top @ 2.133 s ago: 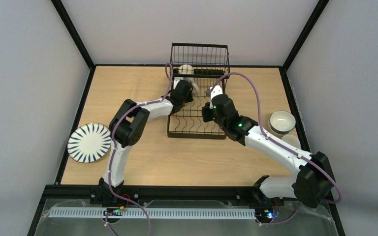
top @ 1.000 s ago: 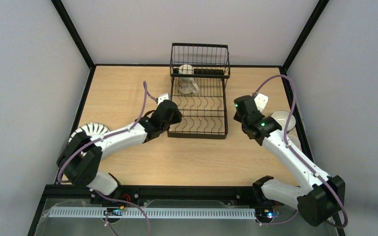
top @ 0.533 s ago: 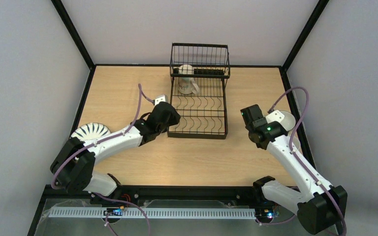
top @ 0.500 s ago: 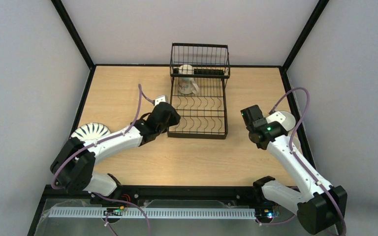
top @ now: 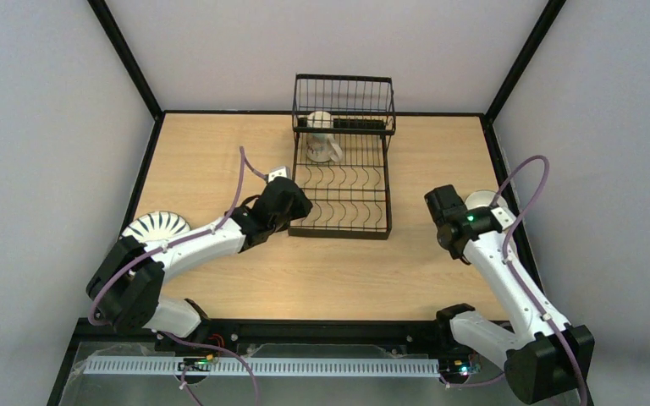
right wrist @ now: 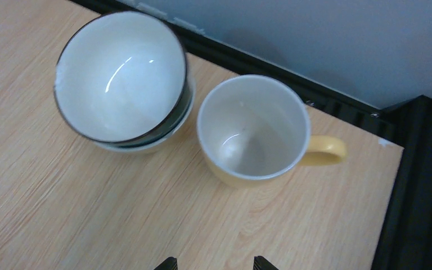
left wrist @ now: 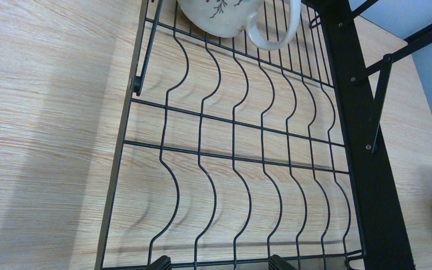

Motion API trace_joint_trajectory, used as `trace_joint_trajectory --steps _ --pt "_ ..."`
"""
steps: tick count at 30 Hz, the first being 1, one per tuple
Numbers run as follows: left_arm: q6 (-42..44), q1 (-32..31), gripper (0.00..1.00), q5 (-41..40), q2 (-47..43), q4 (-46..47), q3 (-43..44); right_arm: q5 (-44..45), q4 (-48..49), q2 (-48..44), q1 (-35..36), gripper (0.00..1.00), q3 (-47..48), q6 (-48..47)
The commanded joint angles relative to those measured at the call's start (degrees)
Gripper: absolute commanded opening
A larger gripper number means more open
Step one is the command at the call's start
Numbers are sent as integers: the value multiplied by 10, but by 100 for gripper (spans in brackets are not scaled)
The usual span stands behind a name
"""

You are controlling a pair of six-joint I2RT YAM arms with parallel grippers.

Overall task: Load the mixed dishes into the dish rack
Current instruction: Grab the cup at the corner of the board.

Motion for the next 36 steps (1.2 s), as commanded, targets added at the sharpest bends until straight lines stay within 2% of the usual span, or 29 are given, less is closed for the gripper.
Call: trace_joint_trajectory --steps 1,7,18,28,36 --pt "6 -3 99 8 -6 1 0 42 -43 -11 -22 77 22 25" --pt "13 -3 99 13 -7 0 1 67 -40 -16 -57 76 21 3" --pt "18 -3 99 20 -10 -3 0 34 117 -31 -200 74 -10 -165" --pt "15 -3 99 20 0 9 3 -58 236 8 -206 75 -11 -324" --pt "13 -3 99 18 2 22 3 -93 256 31 -240 76 -16 -369"
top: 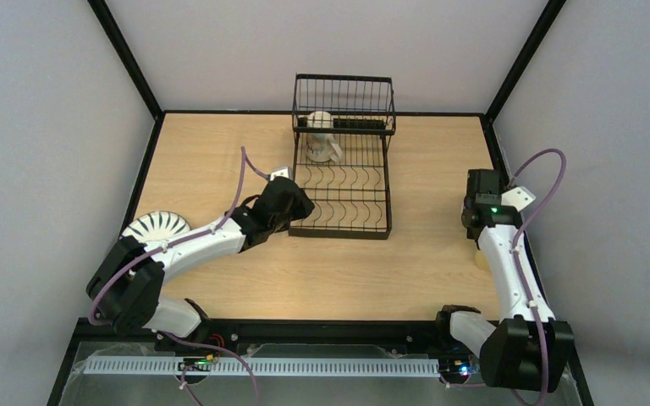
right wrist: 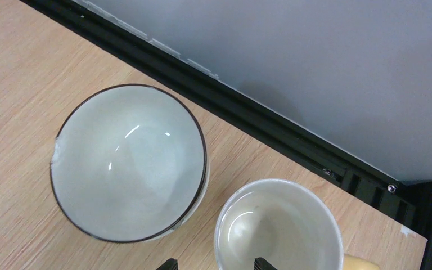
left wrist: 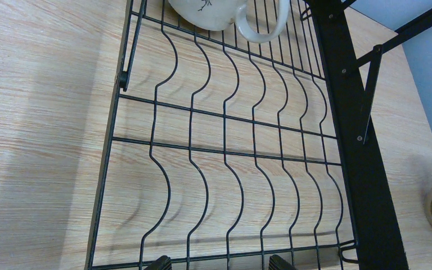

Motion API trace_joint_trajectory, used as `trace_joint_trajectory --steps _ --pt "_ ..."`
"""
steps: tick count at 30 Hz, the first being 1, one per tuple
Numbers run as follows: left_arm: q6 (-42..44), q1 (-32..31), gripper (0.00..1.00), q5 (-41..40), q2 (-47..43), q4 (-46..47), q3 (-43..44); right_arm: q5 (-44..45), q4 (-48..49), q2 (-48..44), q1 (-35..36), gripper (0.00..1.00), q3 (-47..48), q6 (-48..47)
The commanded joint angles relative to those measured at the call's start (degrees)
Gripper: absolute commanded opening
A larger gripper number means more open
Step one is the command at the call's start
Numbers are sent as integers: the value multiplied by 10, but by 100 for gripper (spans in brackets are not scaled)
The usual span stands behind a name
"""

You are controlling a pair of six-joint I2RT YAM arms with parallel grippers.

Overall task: Load the mixed dishes into the dish rack
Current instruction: Grab the cup at the corner of the board.

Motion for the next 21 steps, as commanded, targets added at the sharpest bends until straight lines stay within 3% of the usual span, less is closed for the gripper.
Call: trace_joint_trajectory --steps 1,13,21 --pt "4 -3 99 -1 2 19 3 -40 30 3 -36 76 -13 -47" --pt "4 5 99 11 3 18 9 -104 26 17 -57 75 -22 -61" --pt "5 12 99 15 -6 15 5 -123 15 33 -58 61 -23 -43"
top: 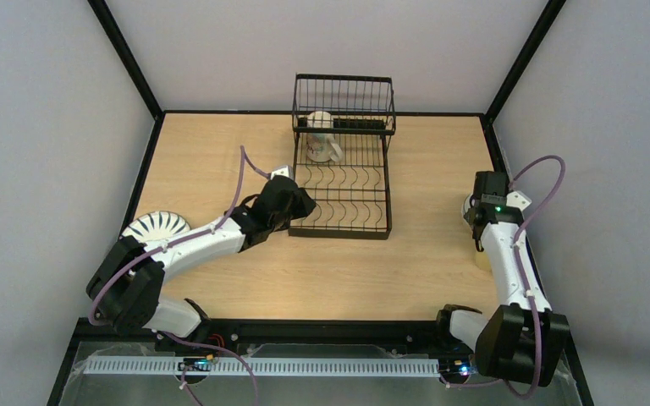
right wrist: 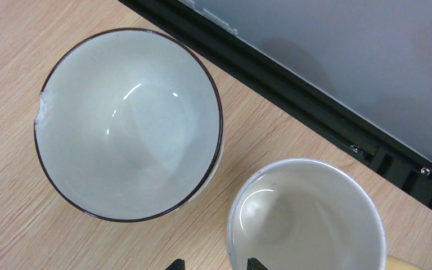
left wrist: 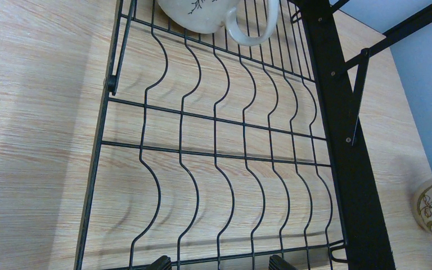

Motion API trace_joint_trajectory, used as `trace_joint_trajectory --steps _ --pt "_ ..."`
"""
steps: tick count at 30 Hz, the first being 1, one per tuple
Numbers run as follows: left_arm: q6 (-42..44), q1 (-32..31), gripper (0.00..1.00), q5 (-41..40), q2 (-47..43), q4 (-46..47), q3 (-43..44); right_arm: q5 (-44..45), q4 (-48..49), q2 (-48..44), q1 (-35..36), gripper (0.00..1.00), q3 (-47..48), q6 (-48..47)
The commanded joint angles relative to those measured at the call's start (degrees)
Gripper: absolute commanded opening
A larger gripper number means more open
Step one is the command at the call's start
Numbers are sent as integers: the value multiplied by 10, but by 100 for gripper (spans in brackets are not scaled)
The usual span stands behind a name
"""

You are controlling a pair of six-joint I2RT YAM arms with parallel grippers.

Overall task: Load the mixed dishes into the dish rack
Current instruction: Grab the cup at the corner of the board.

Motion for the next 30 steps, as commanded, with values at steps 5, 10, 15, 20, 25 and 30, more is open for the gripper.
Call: trace_joint_trajectory --steps 5,10,15,20,25,30 --pt "6 12 99 7 -17 0 -3 -11 -21 18 -2 59 -3 33" --pt "8 15 99 13 -18 1 -6 7 -31 20 -3 58 -1 45" --pt "8 18 99 18 -15 3 -6 21 -33 20 -14 58 2 37" --pt "10 20 99 19 -11 4 -5 3 -20 21 -50 57 -2 19" --pt "9 21 99 20 -7 3 -3 -7 -10 36 -54 56 -5 11" --pt "7 22 99 19 -4 2 -1 -18 1 50 -54 53 -11 8"
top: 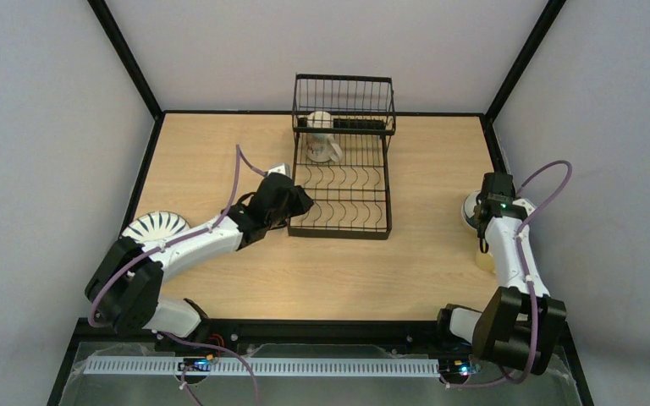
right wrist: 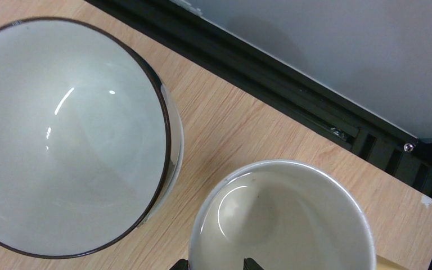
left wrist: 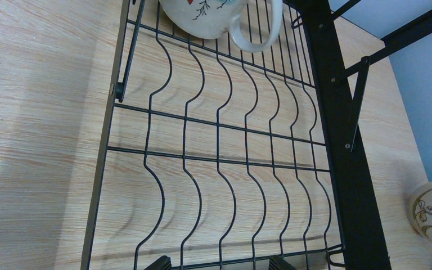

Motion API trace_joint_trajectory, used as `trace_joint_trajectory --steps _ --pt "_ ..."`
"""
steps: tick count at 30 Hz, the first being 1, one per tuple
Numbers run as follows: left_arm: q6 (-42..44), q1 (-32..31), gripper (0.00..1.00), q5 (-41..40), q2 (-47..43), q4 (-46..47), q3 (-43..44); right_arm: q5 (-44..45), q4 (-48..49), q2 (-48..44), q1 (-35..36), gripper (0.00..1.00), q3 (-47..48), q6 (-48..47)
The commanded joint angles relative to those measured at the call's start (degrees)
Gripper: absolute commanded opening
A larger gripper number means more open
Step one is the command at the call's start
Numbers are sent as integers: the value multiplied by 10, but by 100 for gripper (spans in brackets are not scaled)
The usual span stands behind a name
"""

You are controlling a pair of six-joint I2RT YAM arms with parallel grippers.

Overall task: Load the mixed dishes into the dish rack
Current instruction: Grab the cup at the corner of the board.

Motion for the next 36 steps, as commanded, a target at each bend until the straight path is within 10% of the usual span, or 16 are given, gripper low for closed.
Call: trace_joint_trajectory --steps 1,12,19,36 --pt "6 3 99 1 0 2 -1 -12 9 16 -4 53 -12 -10" --pt "7 9 99 -1 -3 -3 -6 -33 34 45 -4 38 -32 1" --pt "10 12 99 -1 -5 -11 -8 -53 41 60 -4 1 -43 14" --pt "28 20 99 2 -33 -52 16 -203 64 -22 -3 0 -55 10"
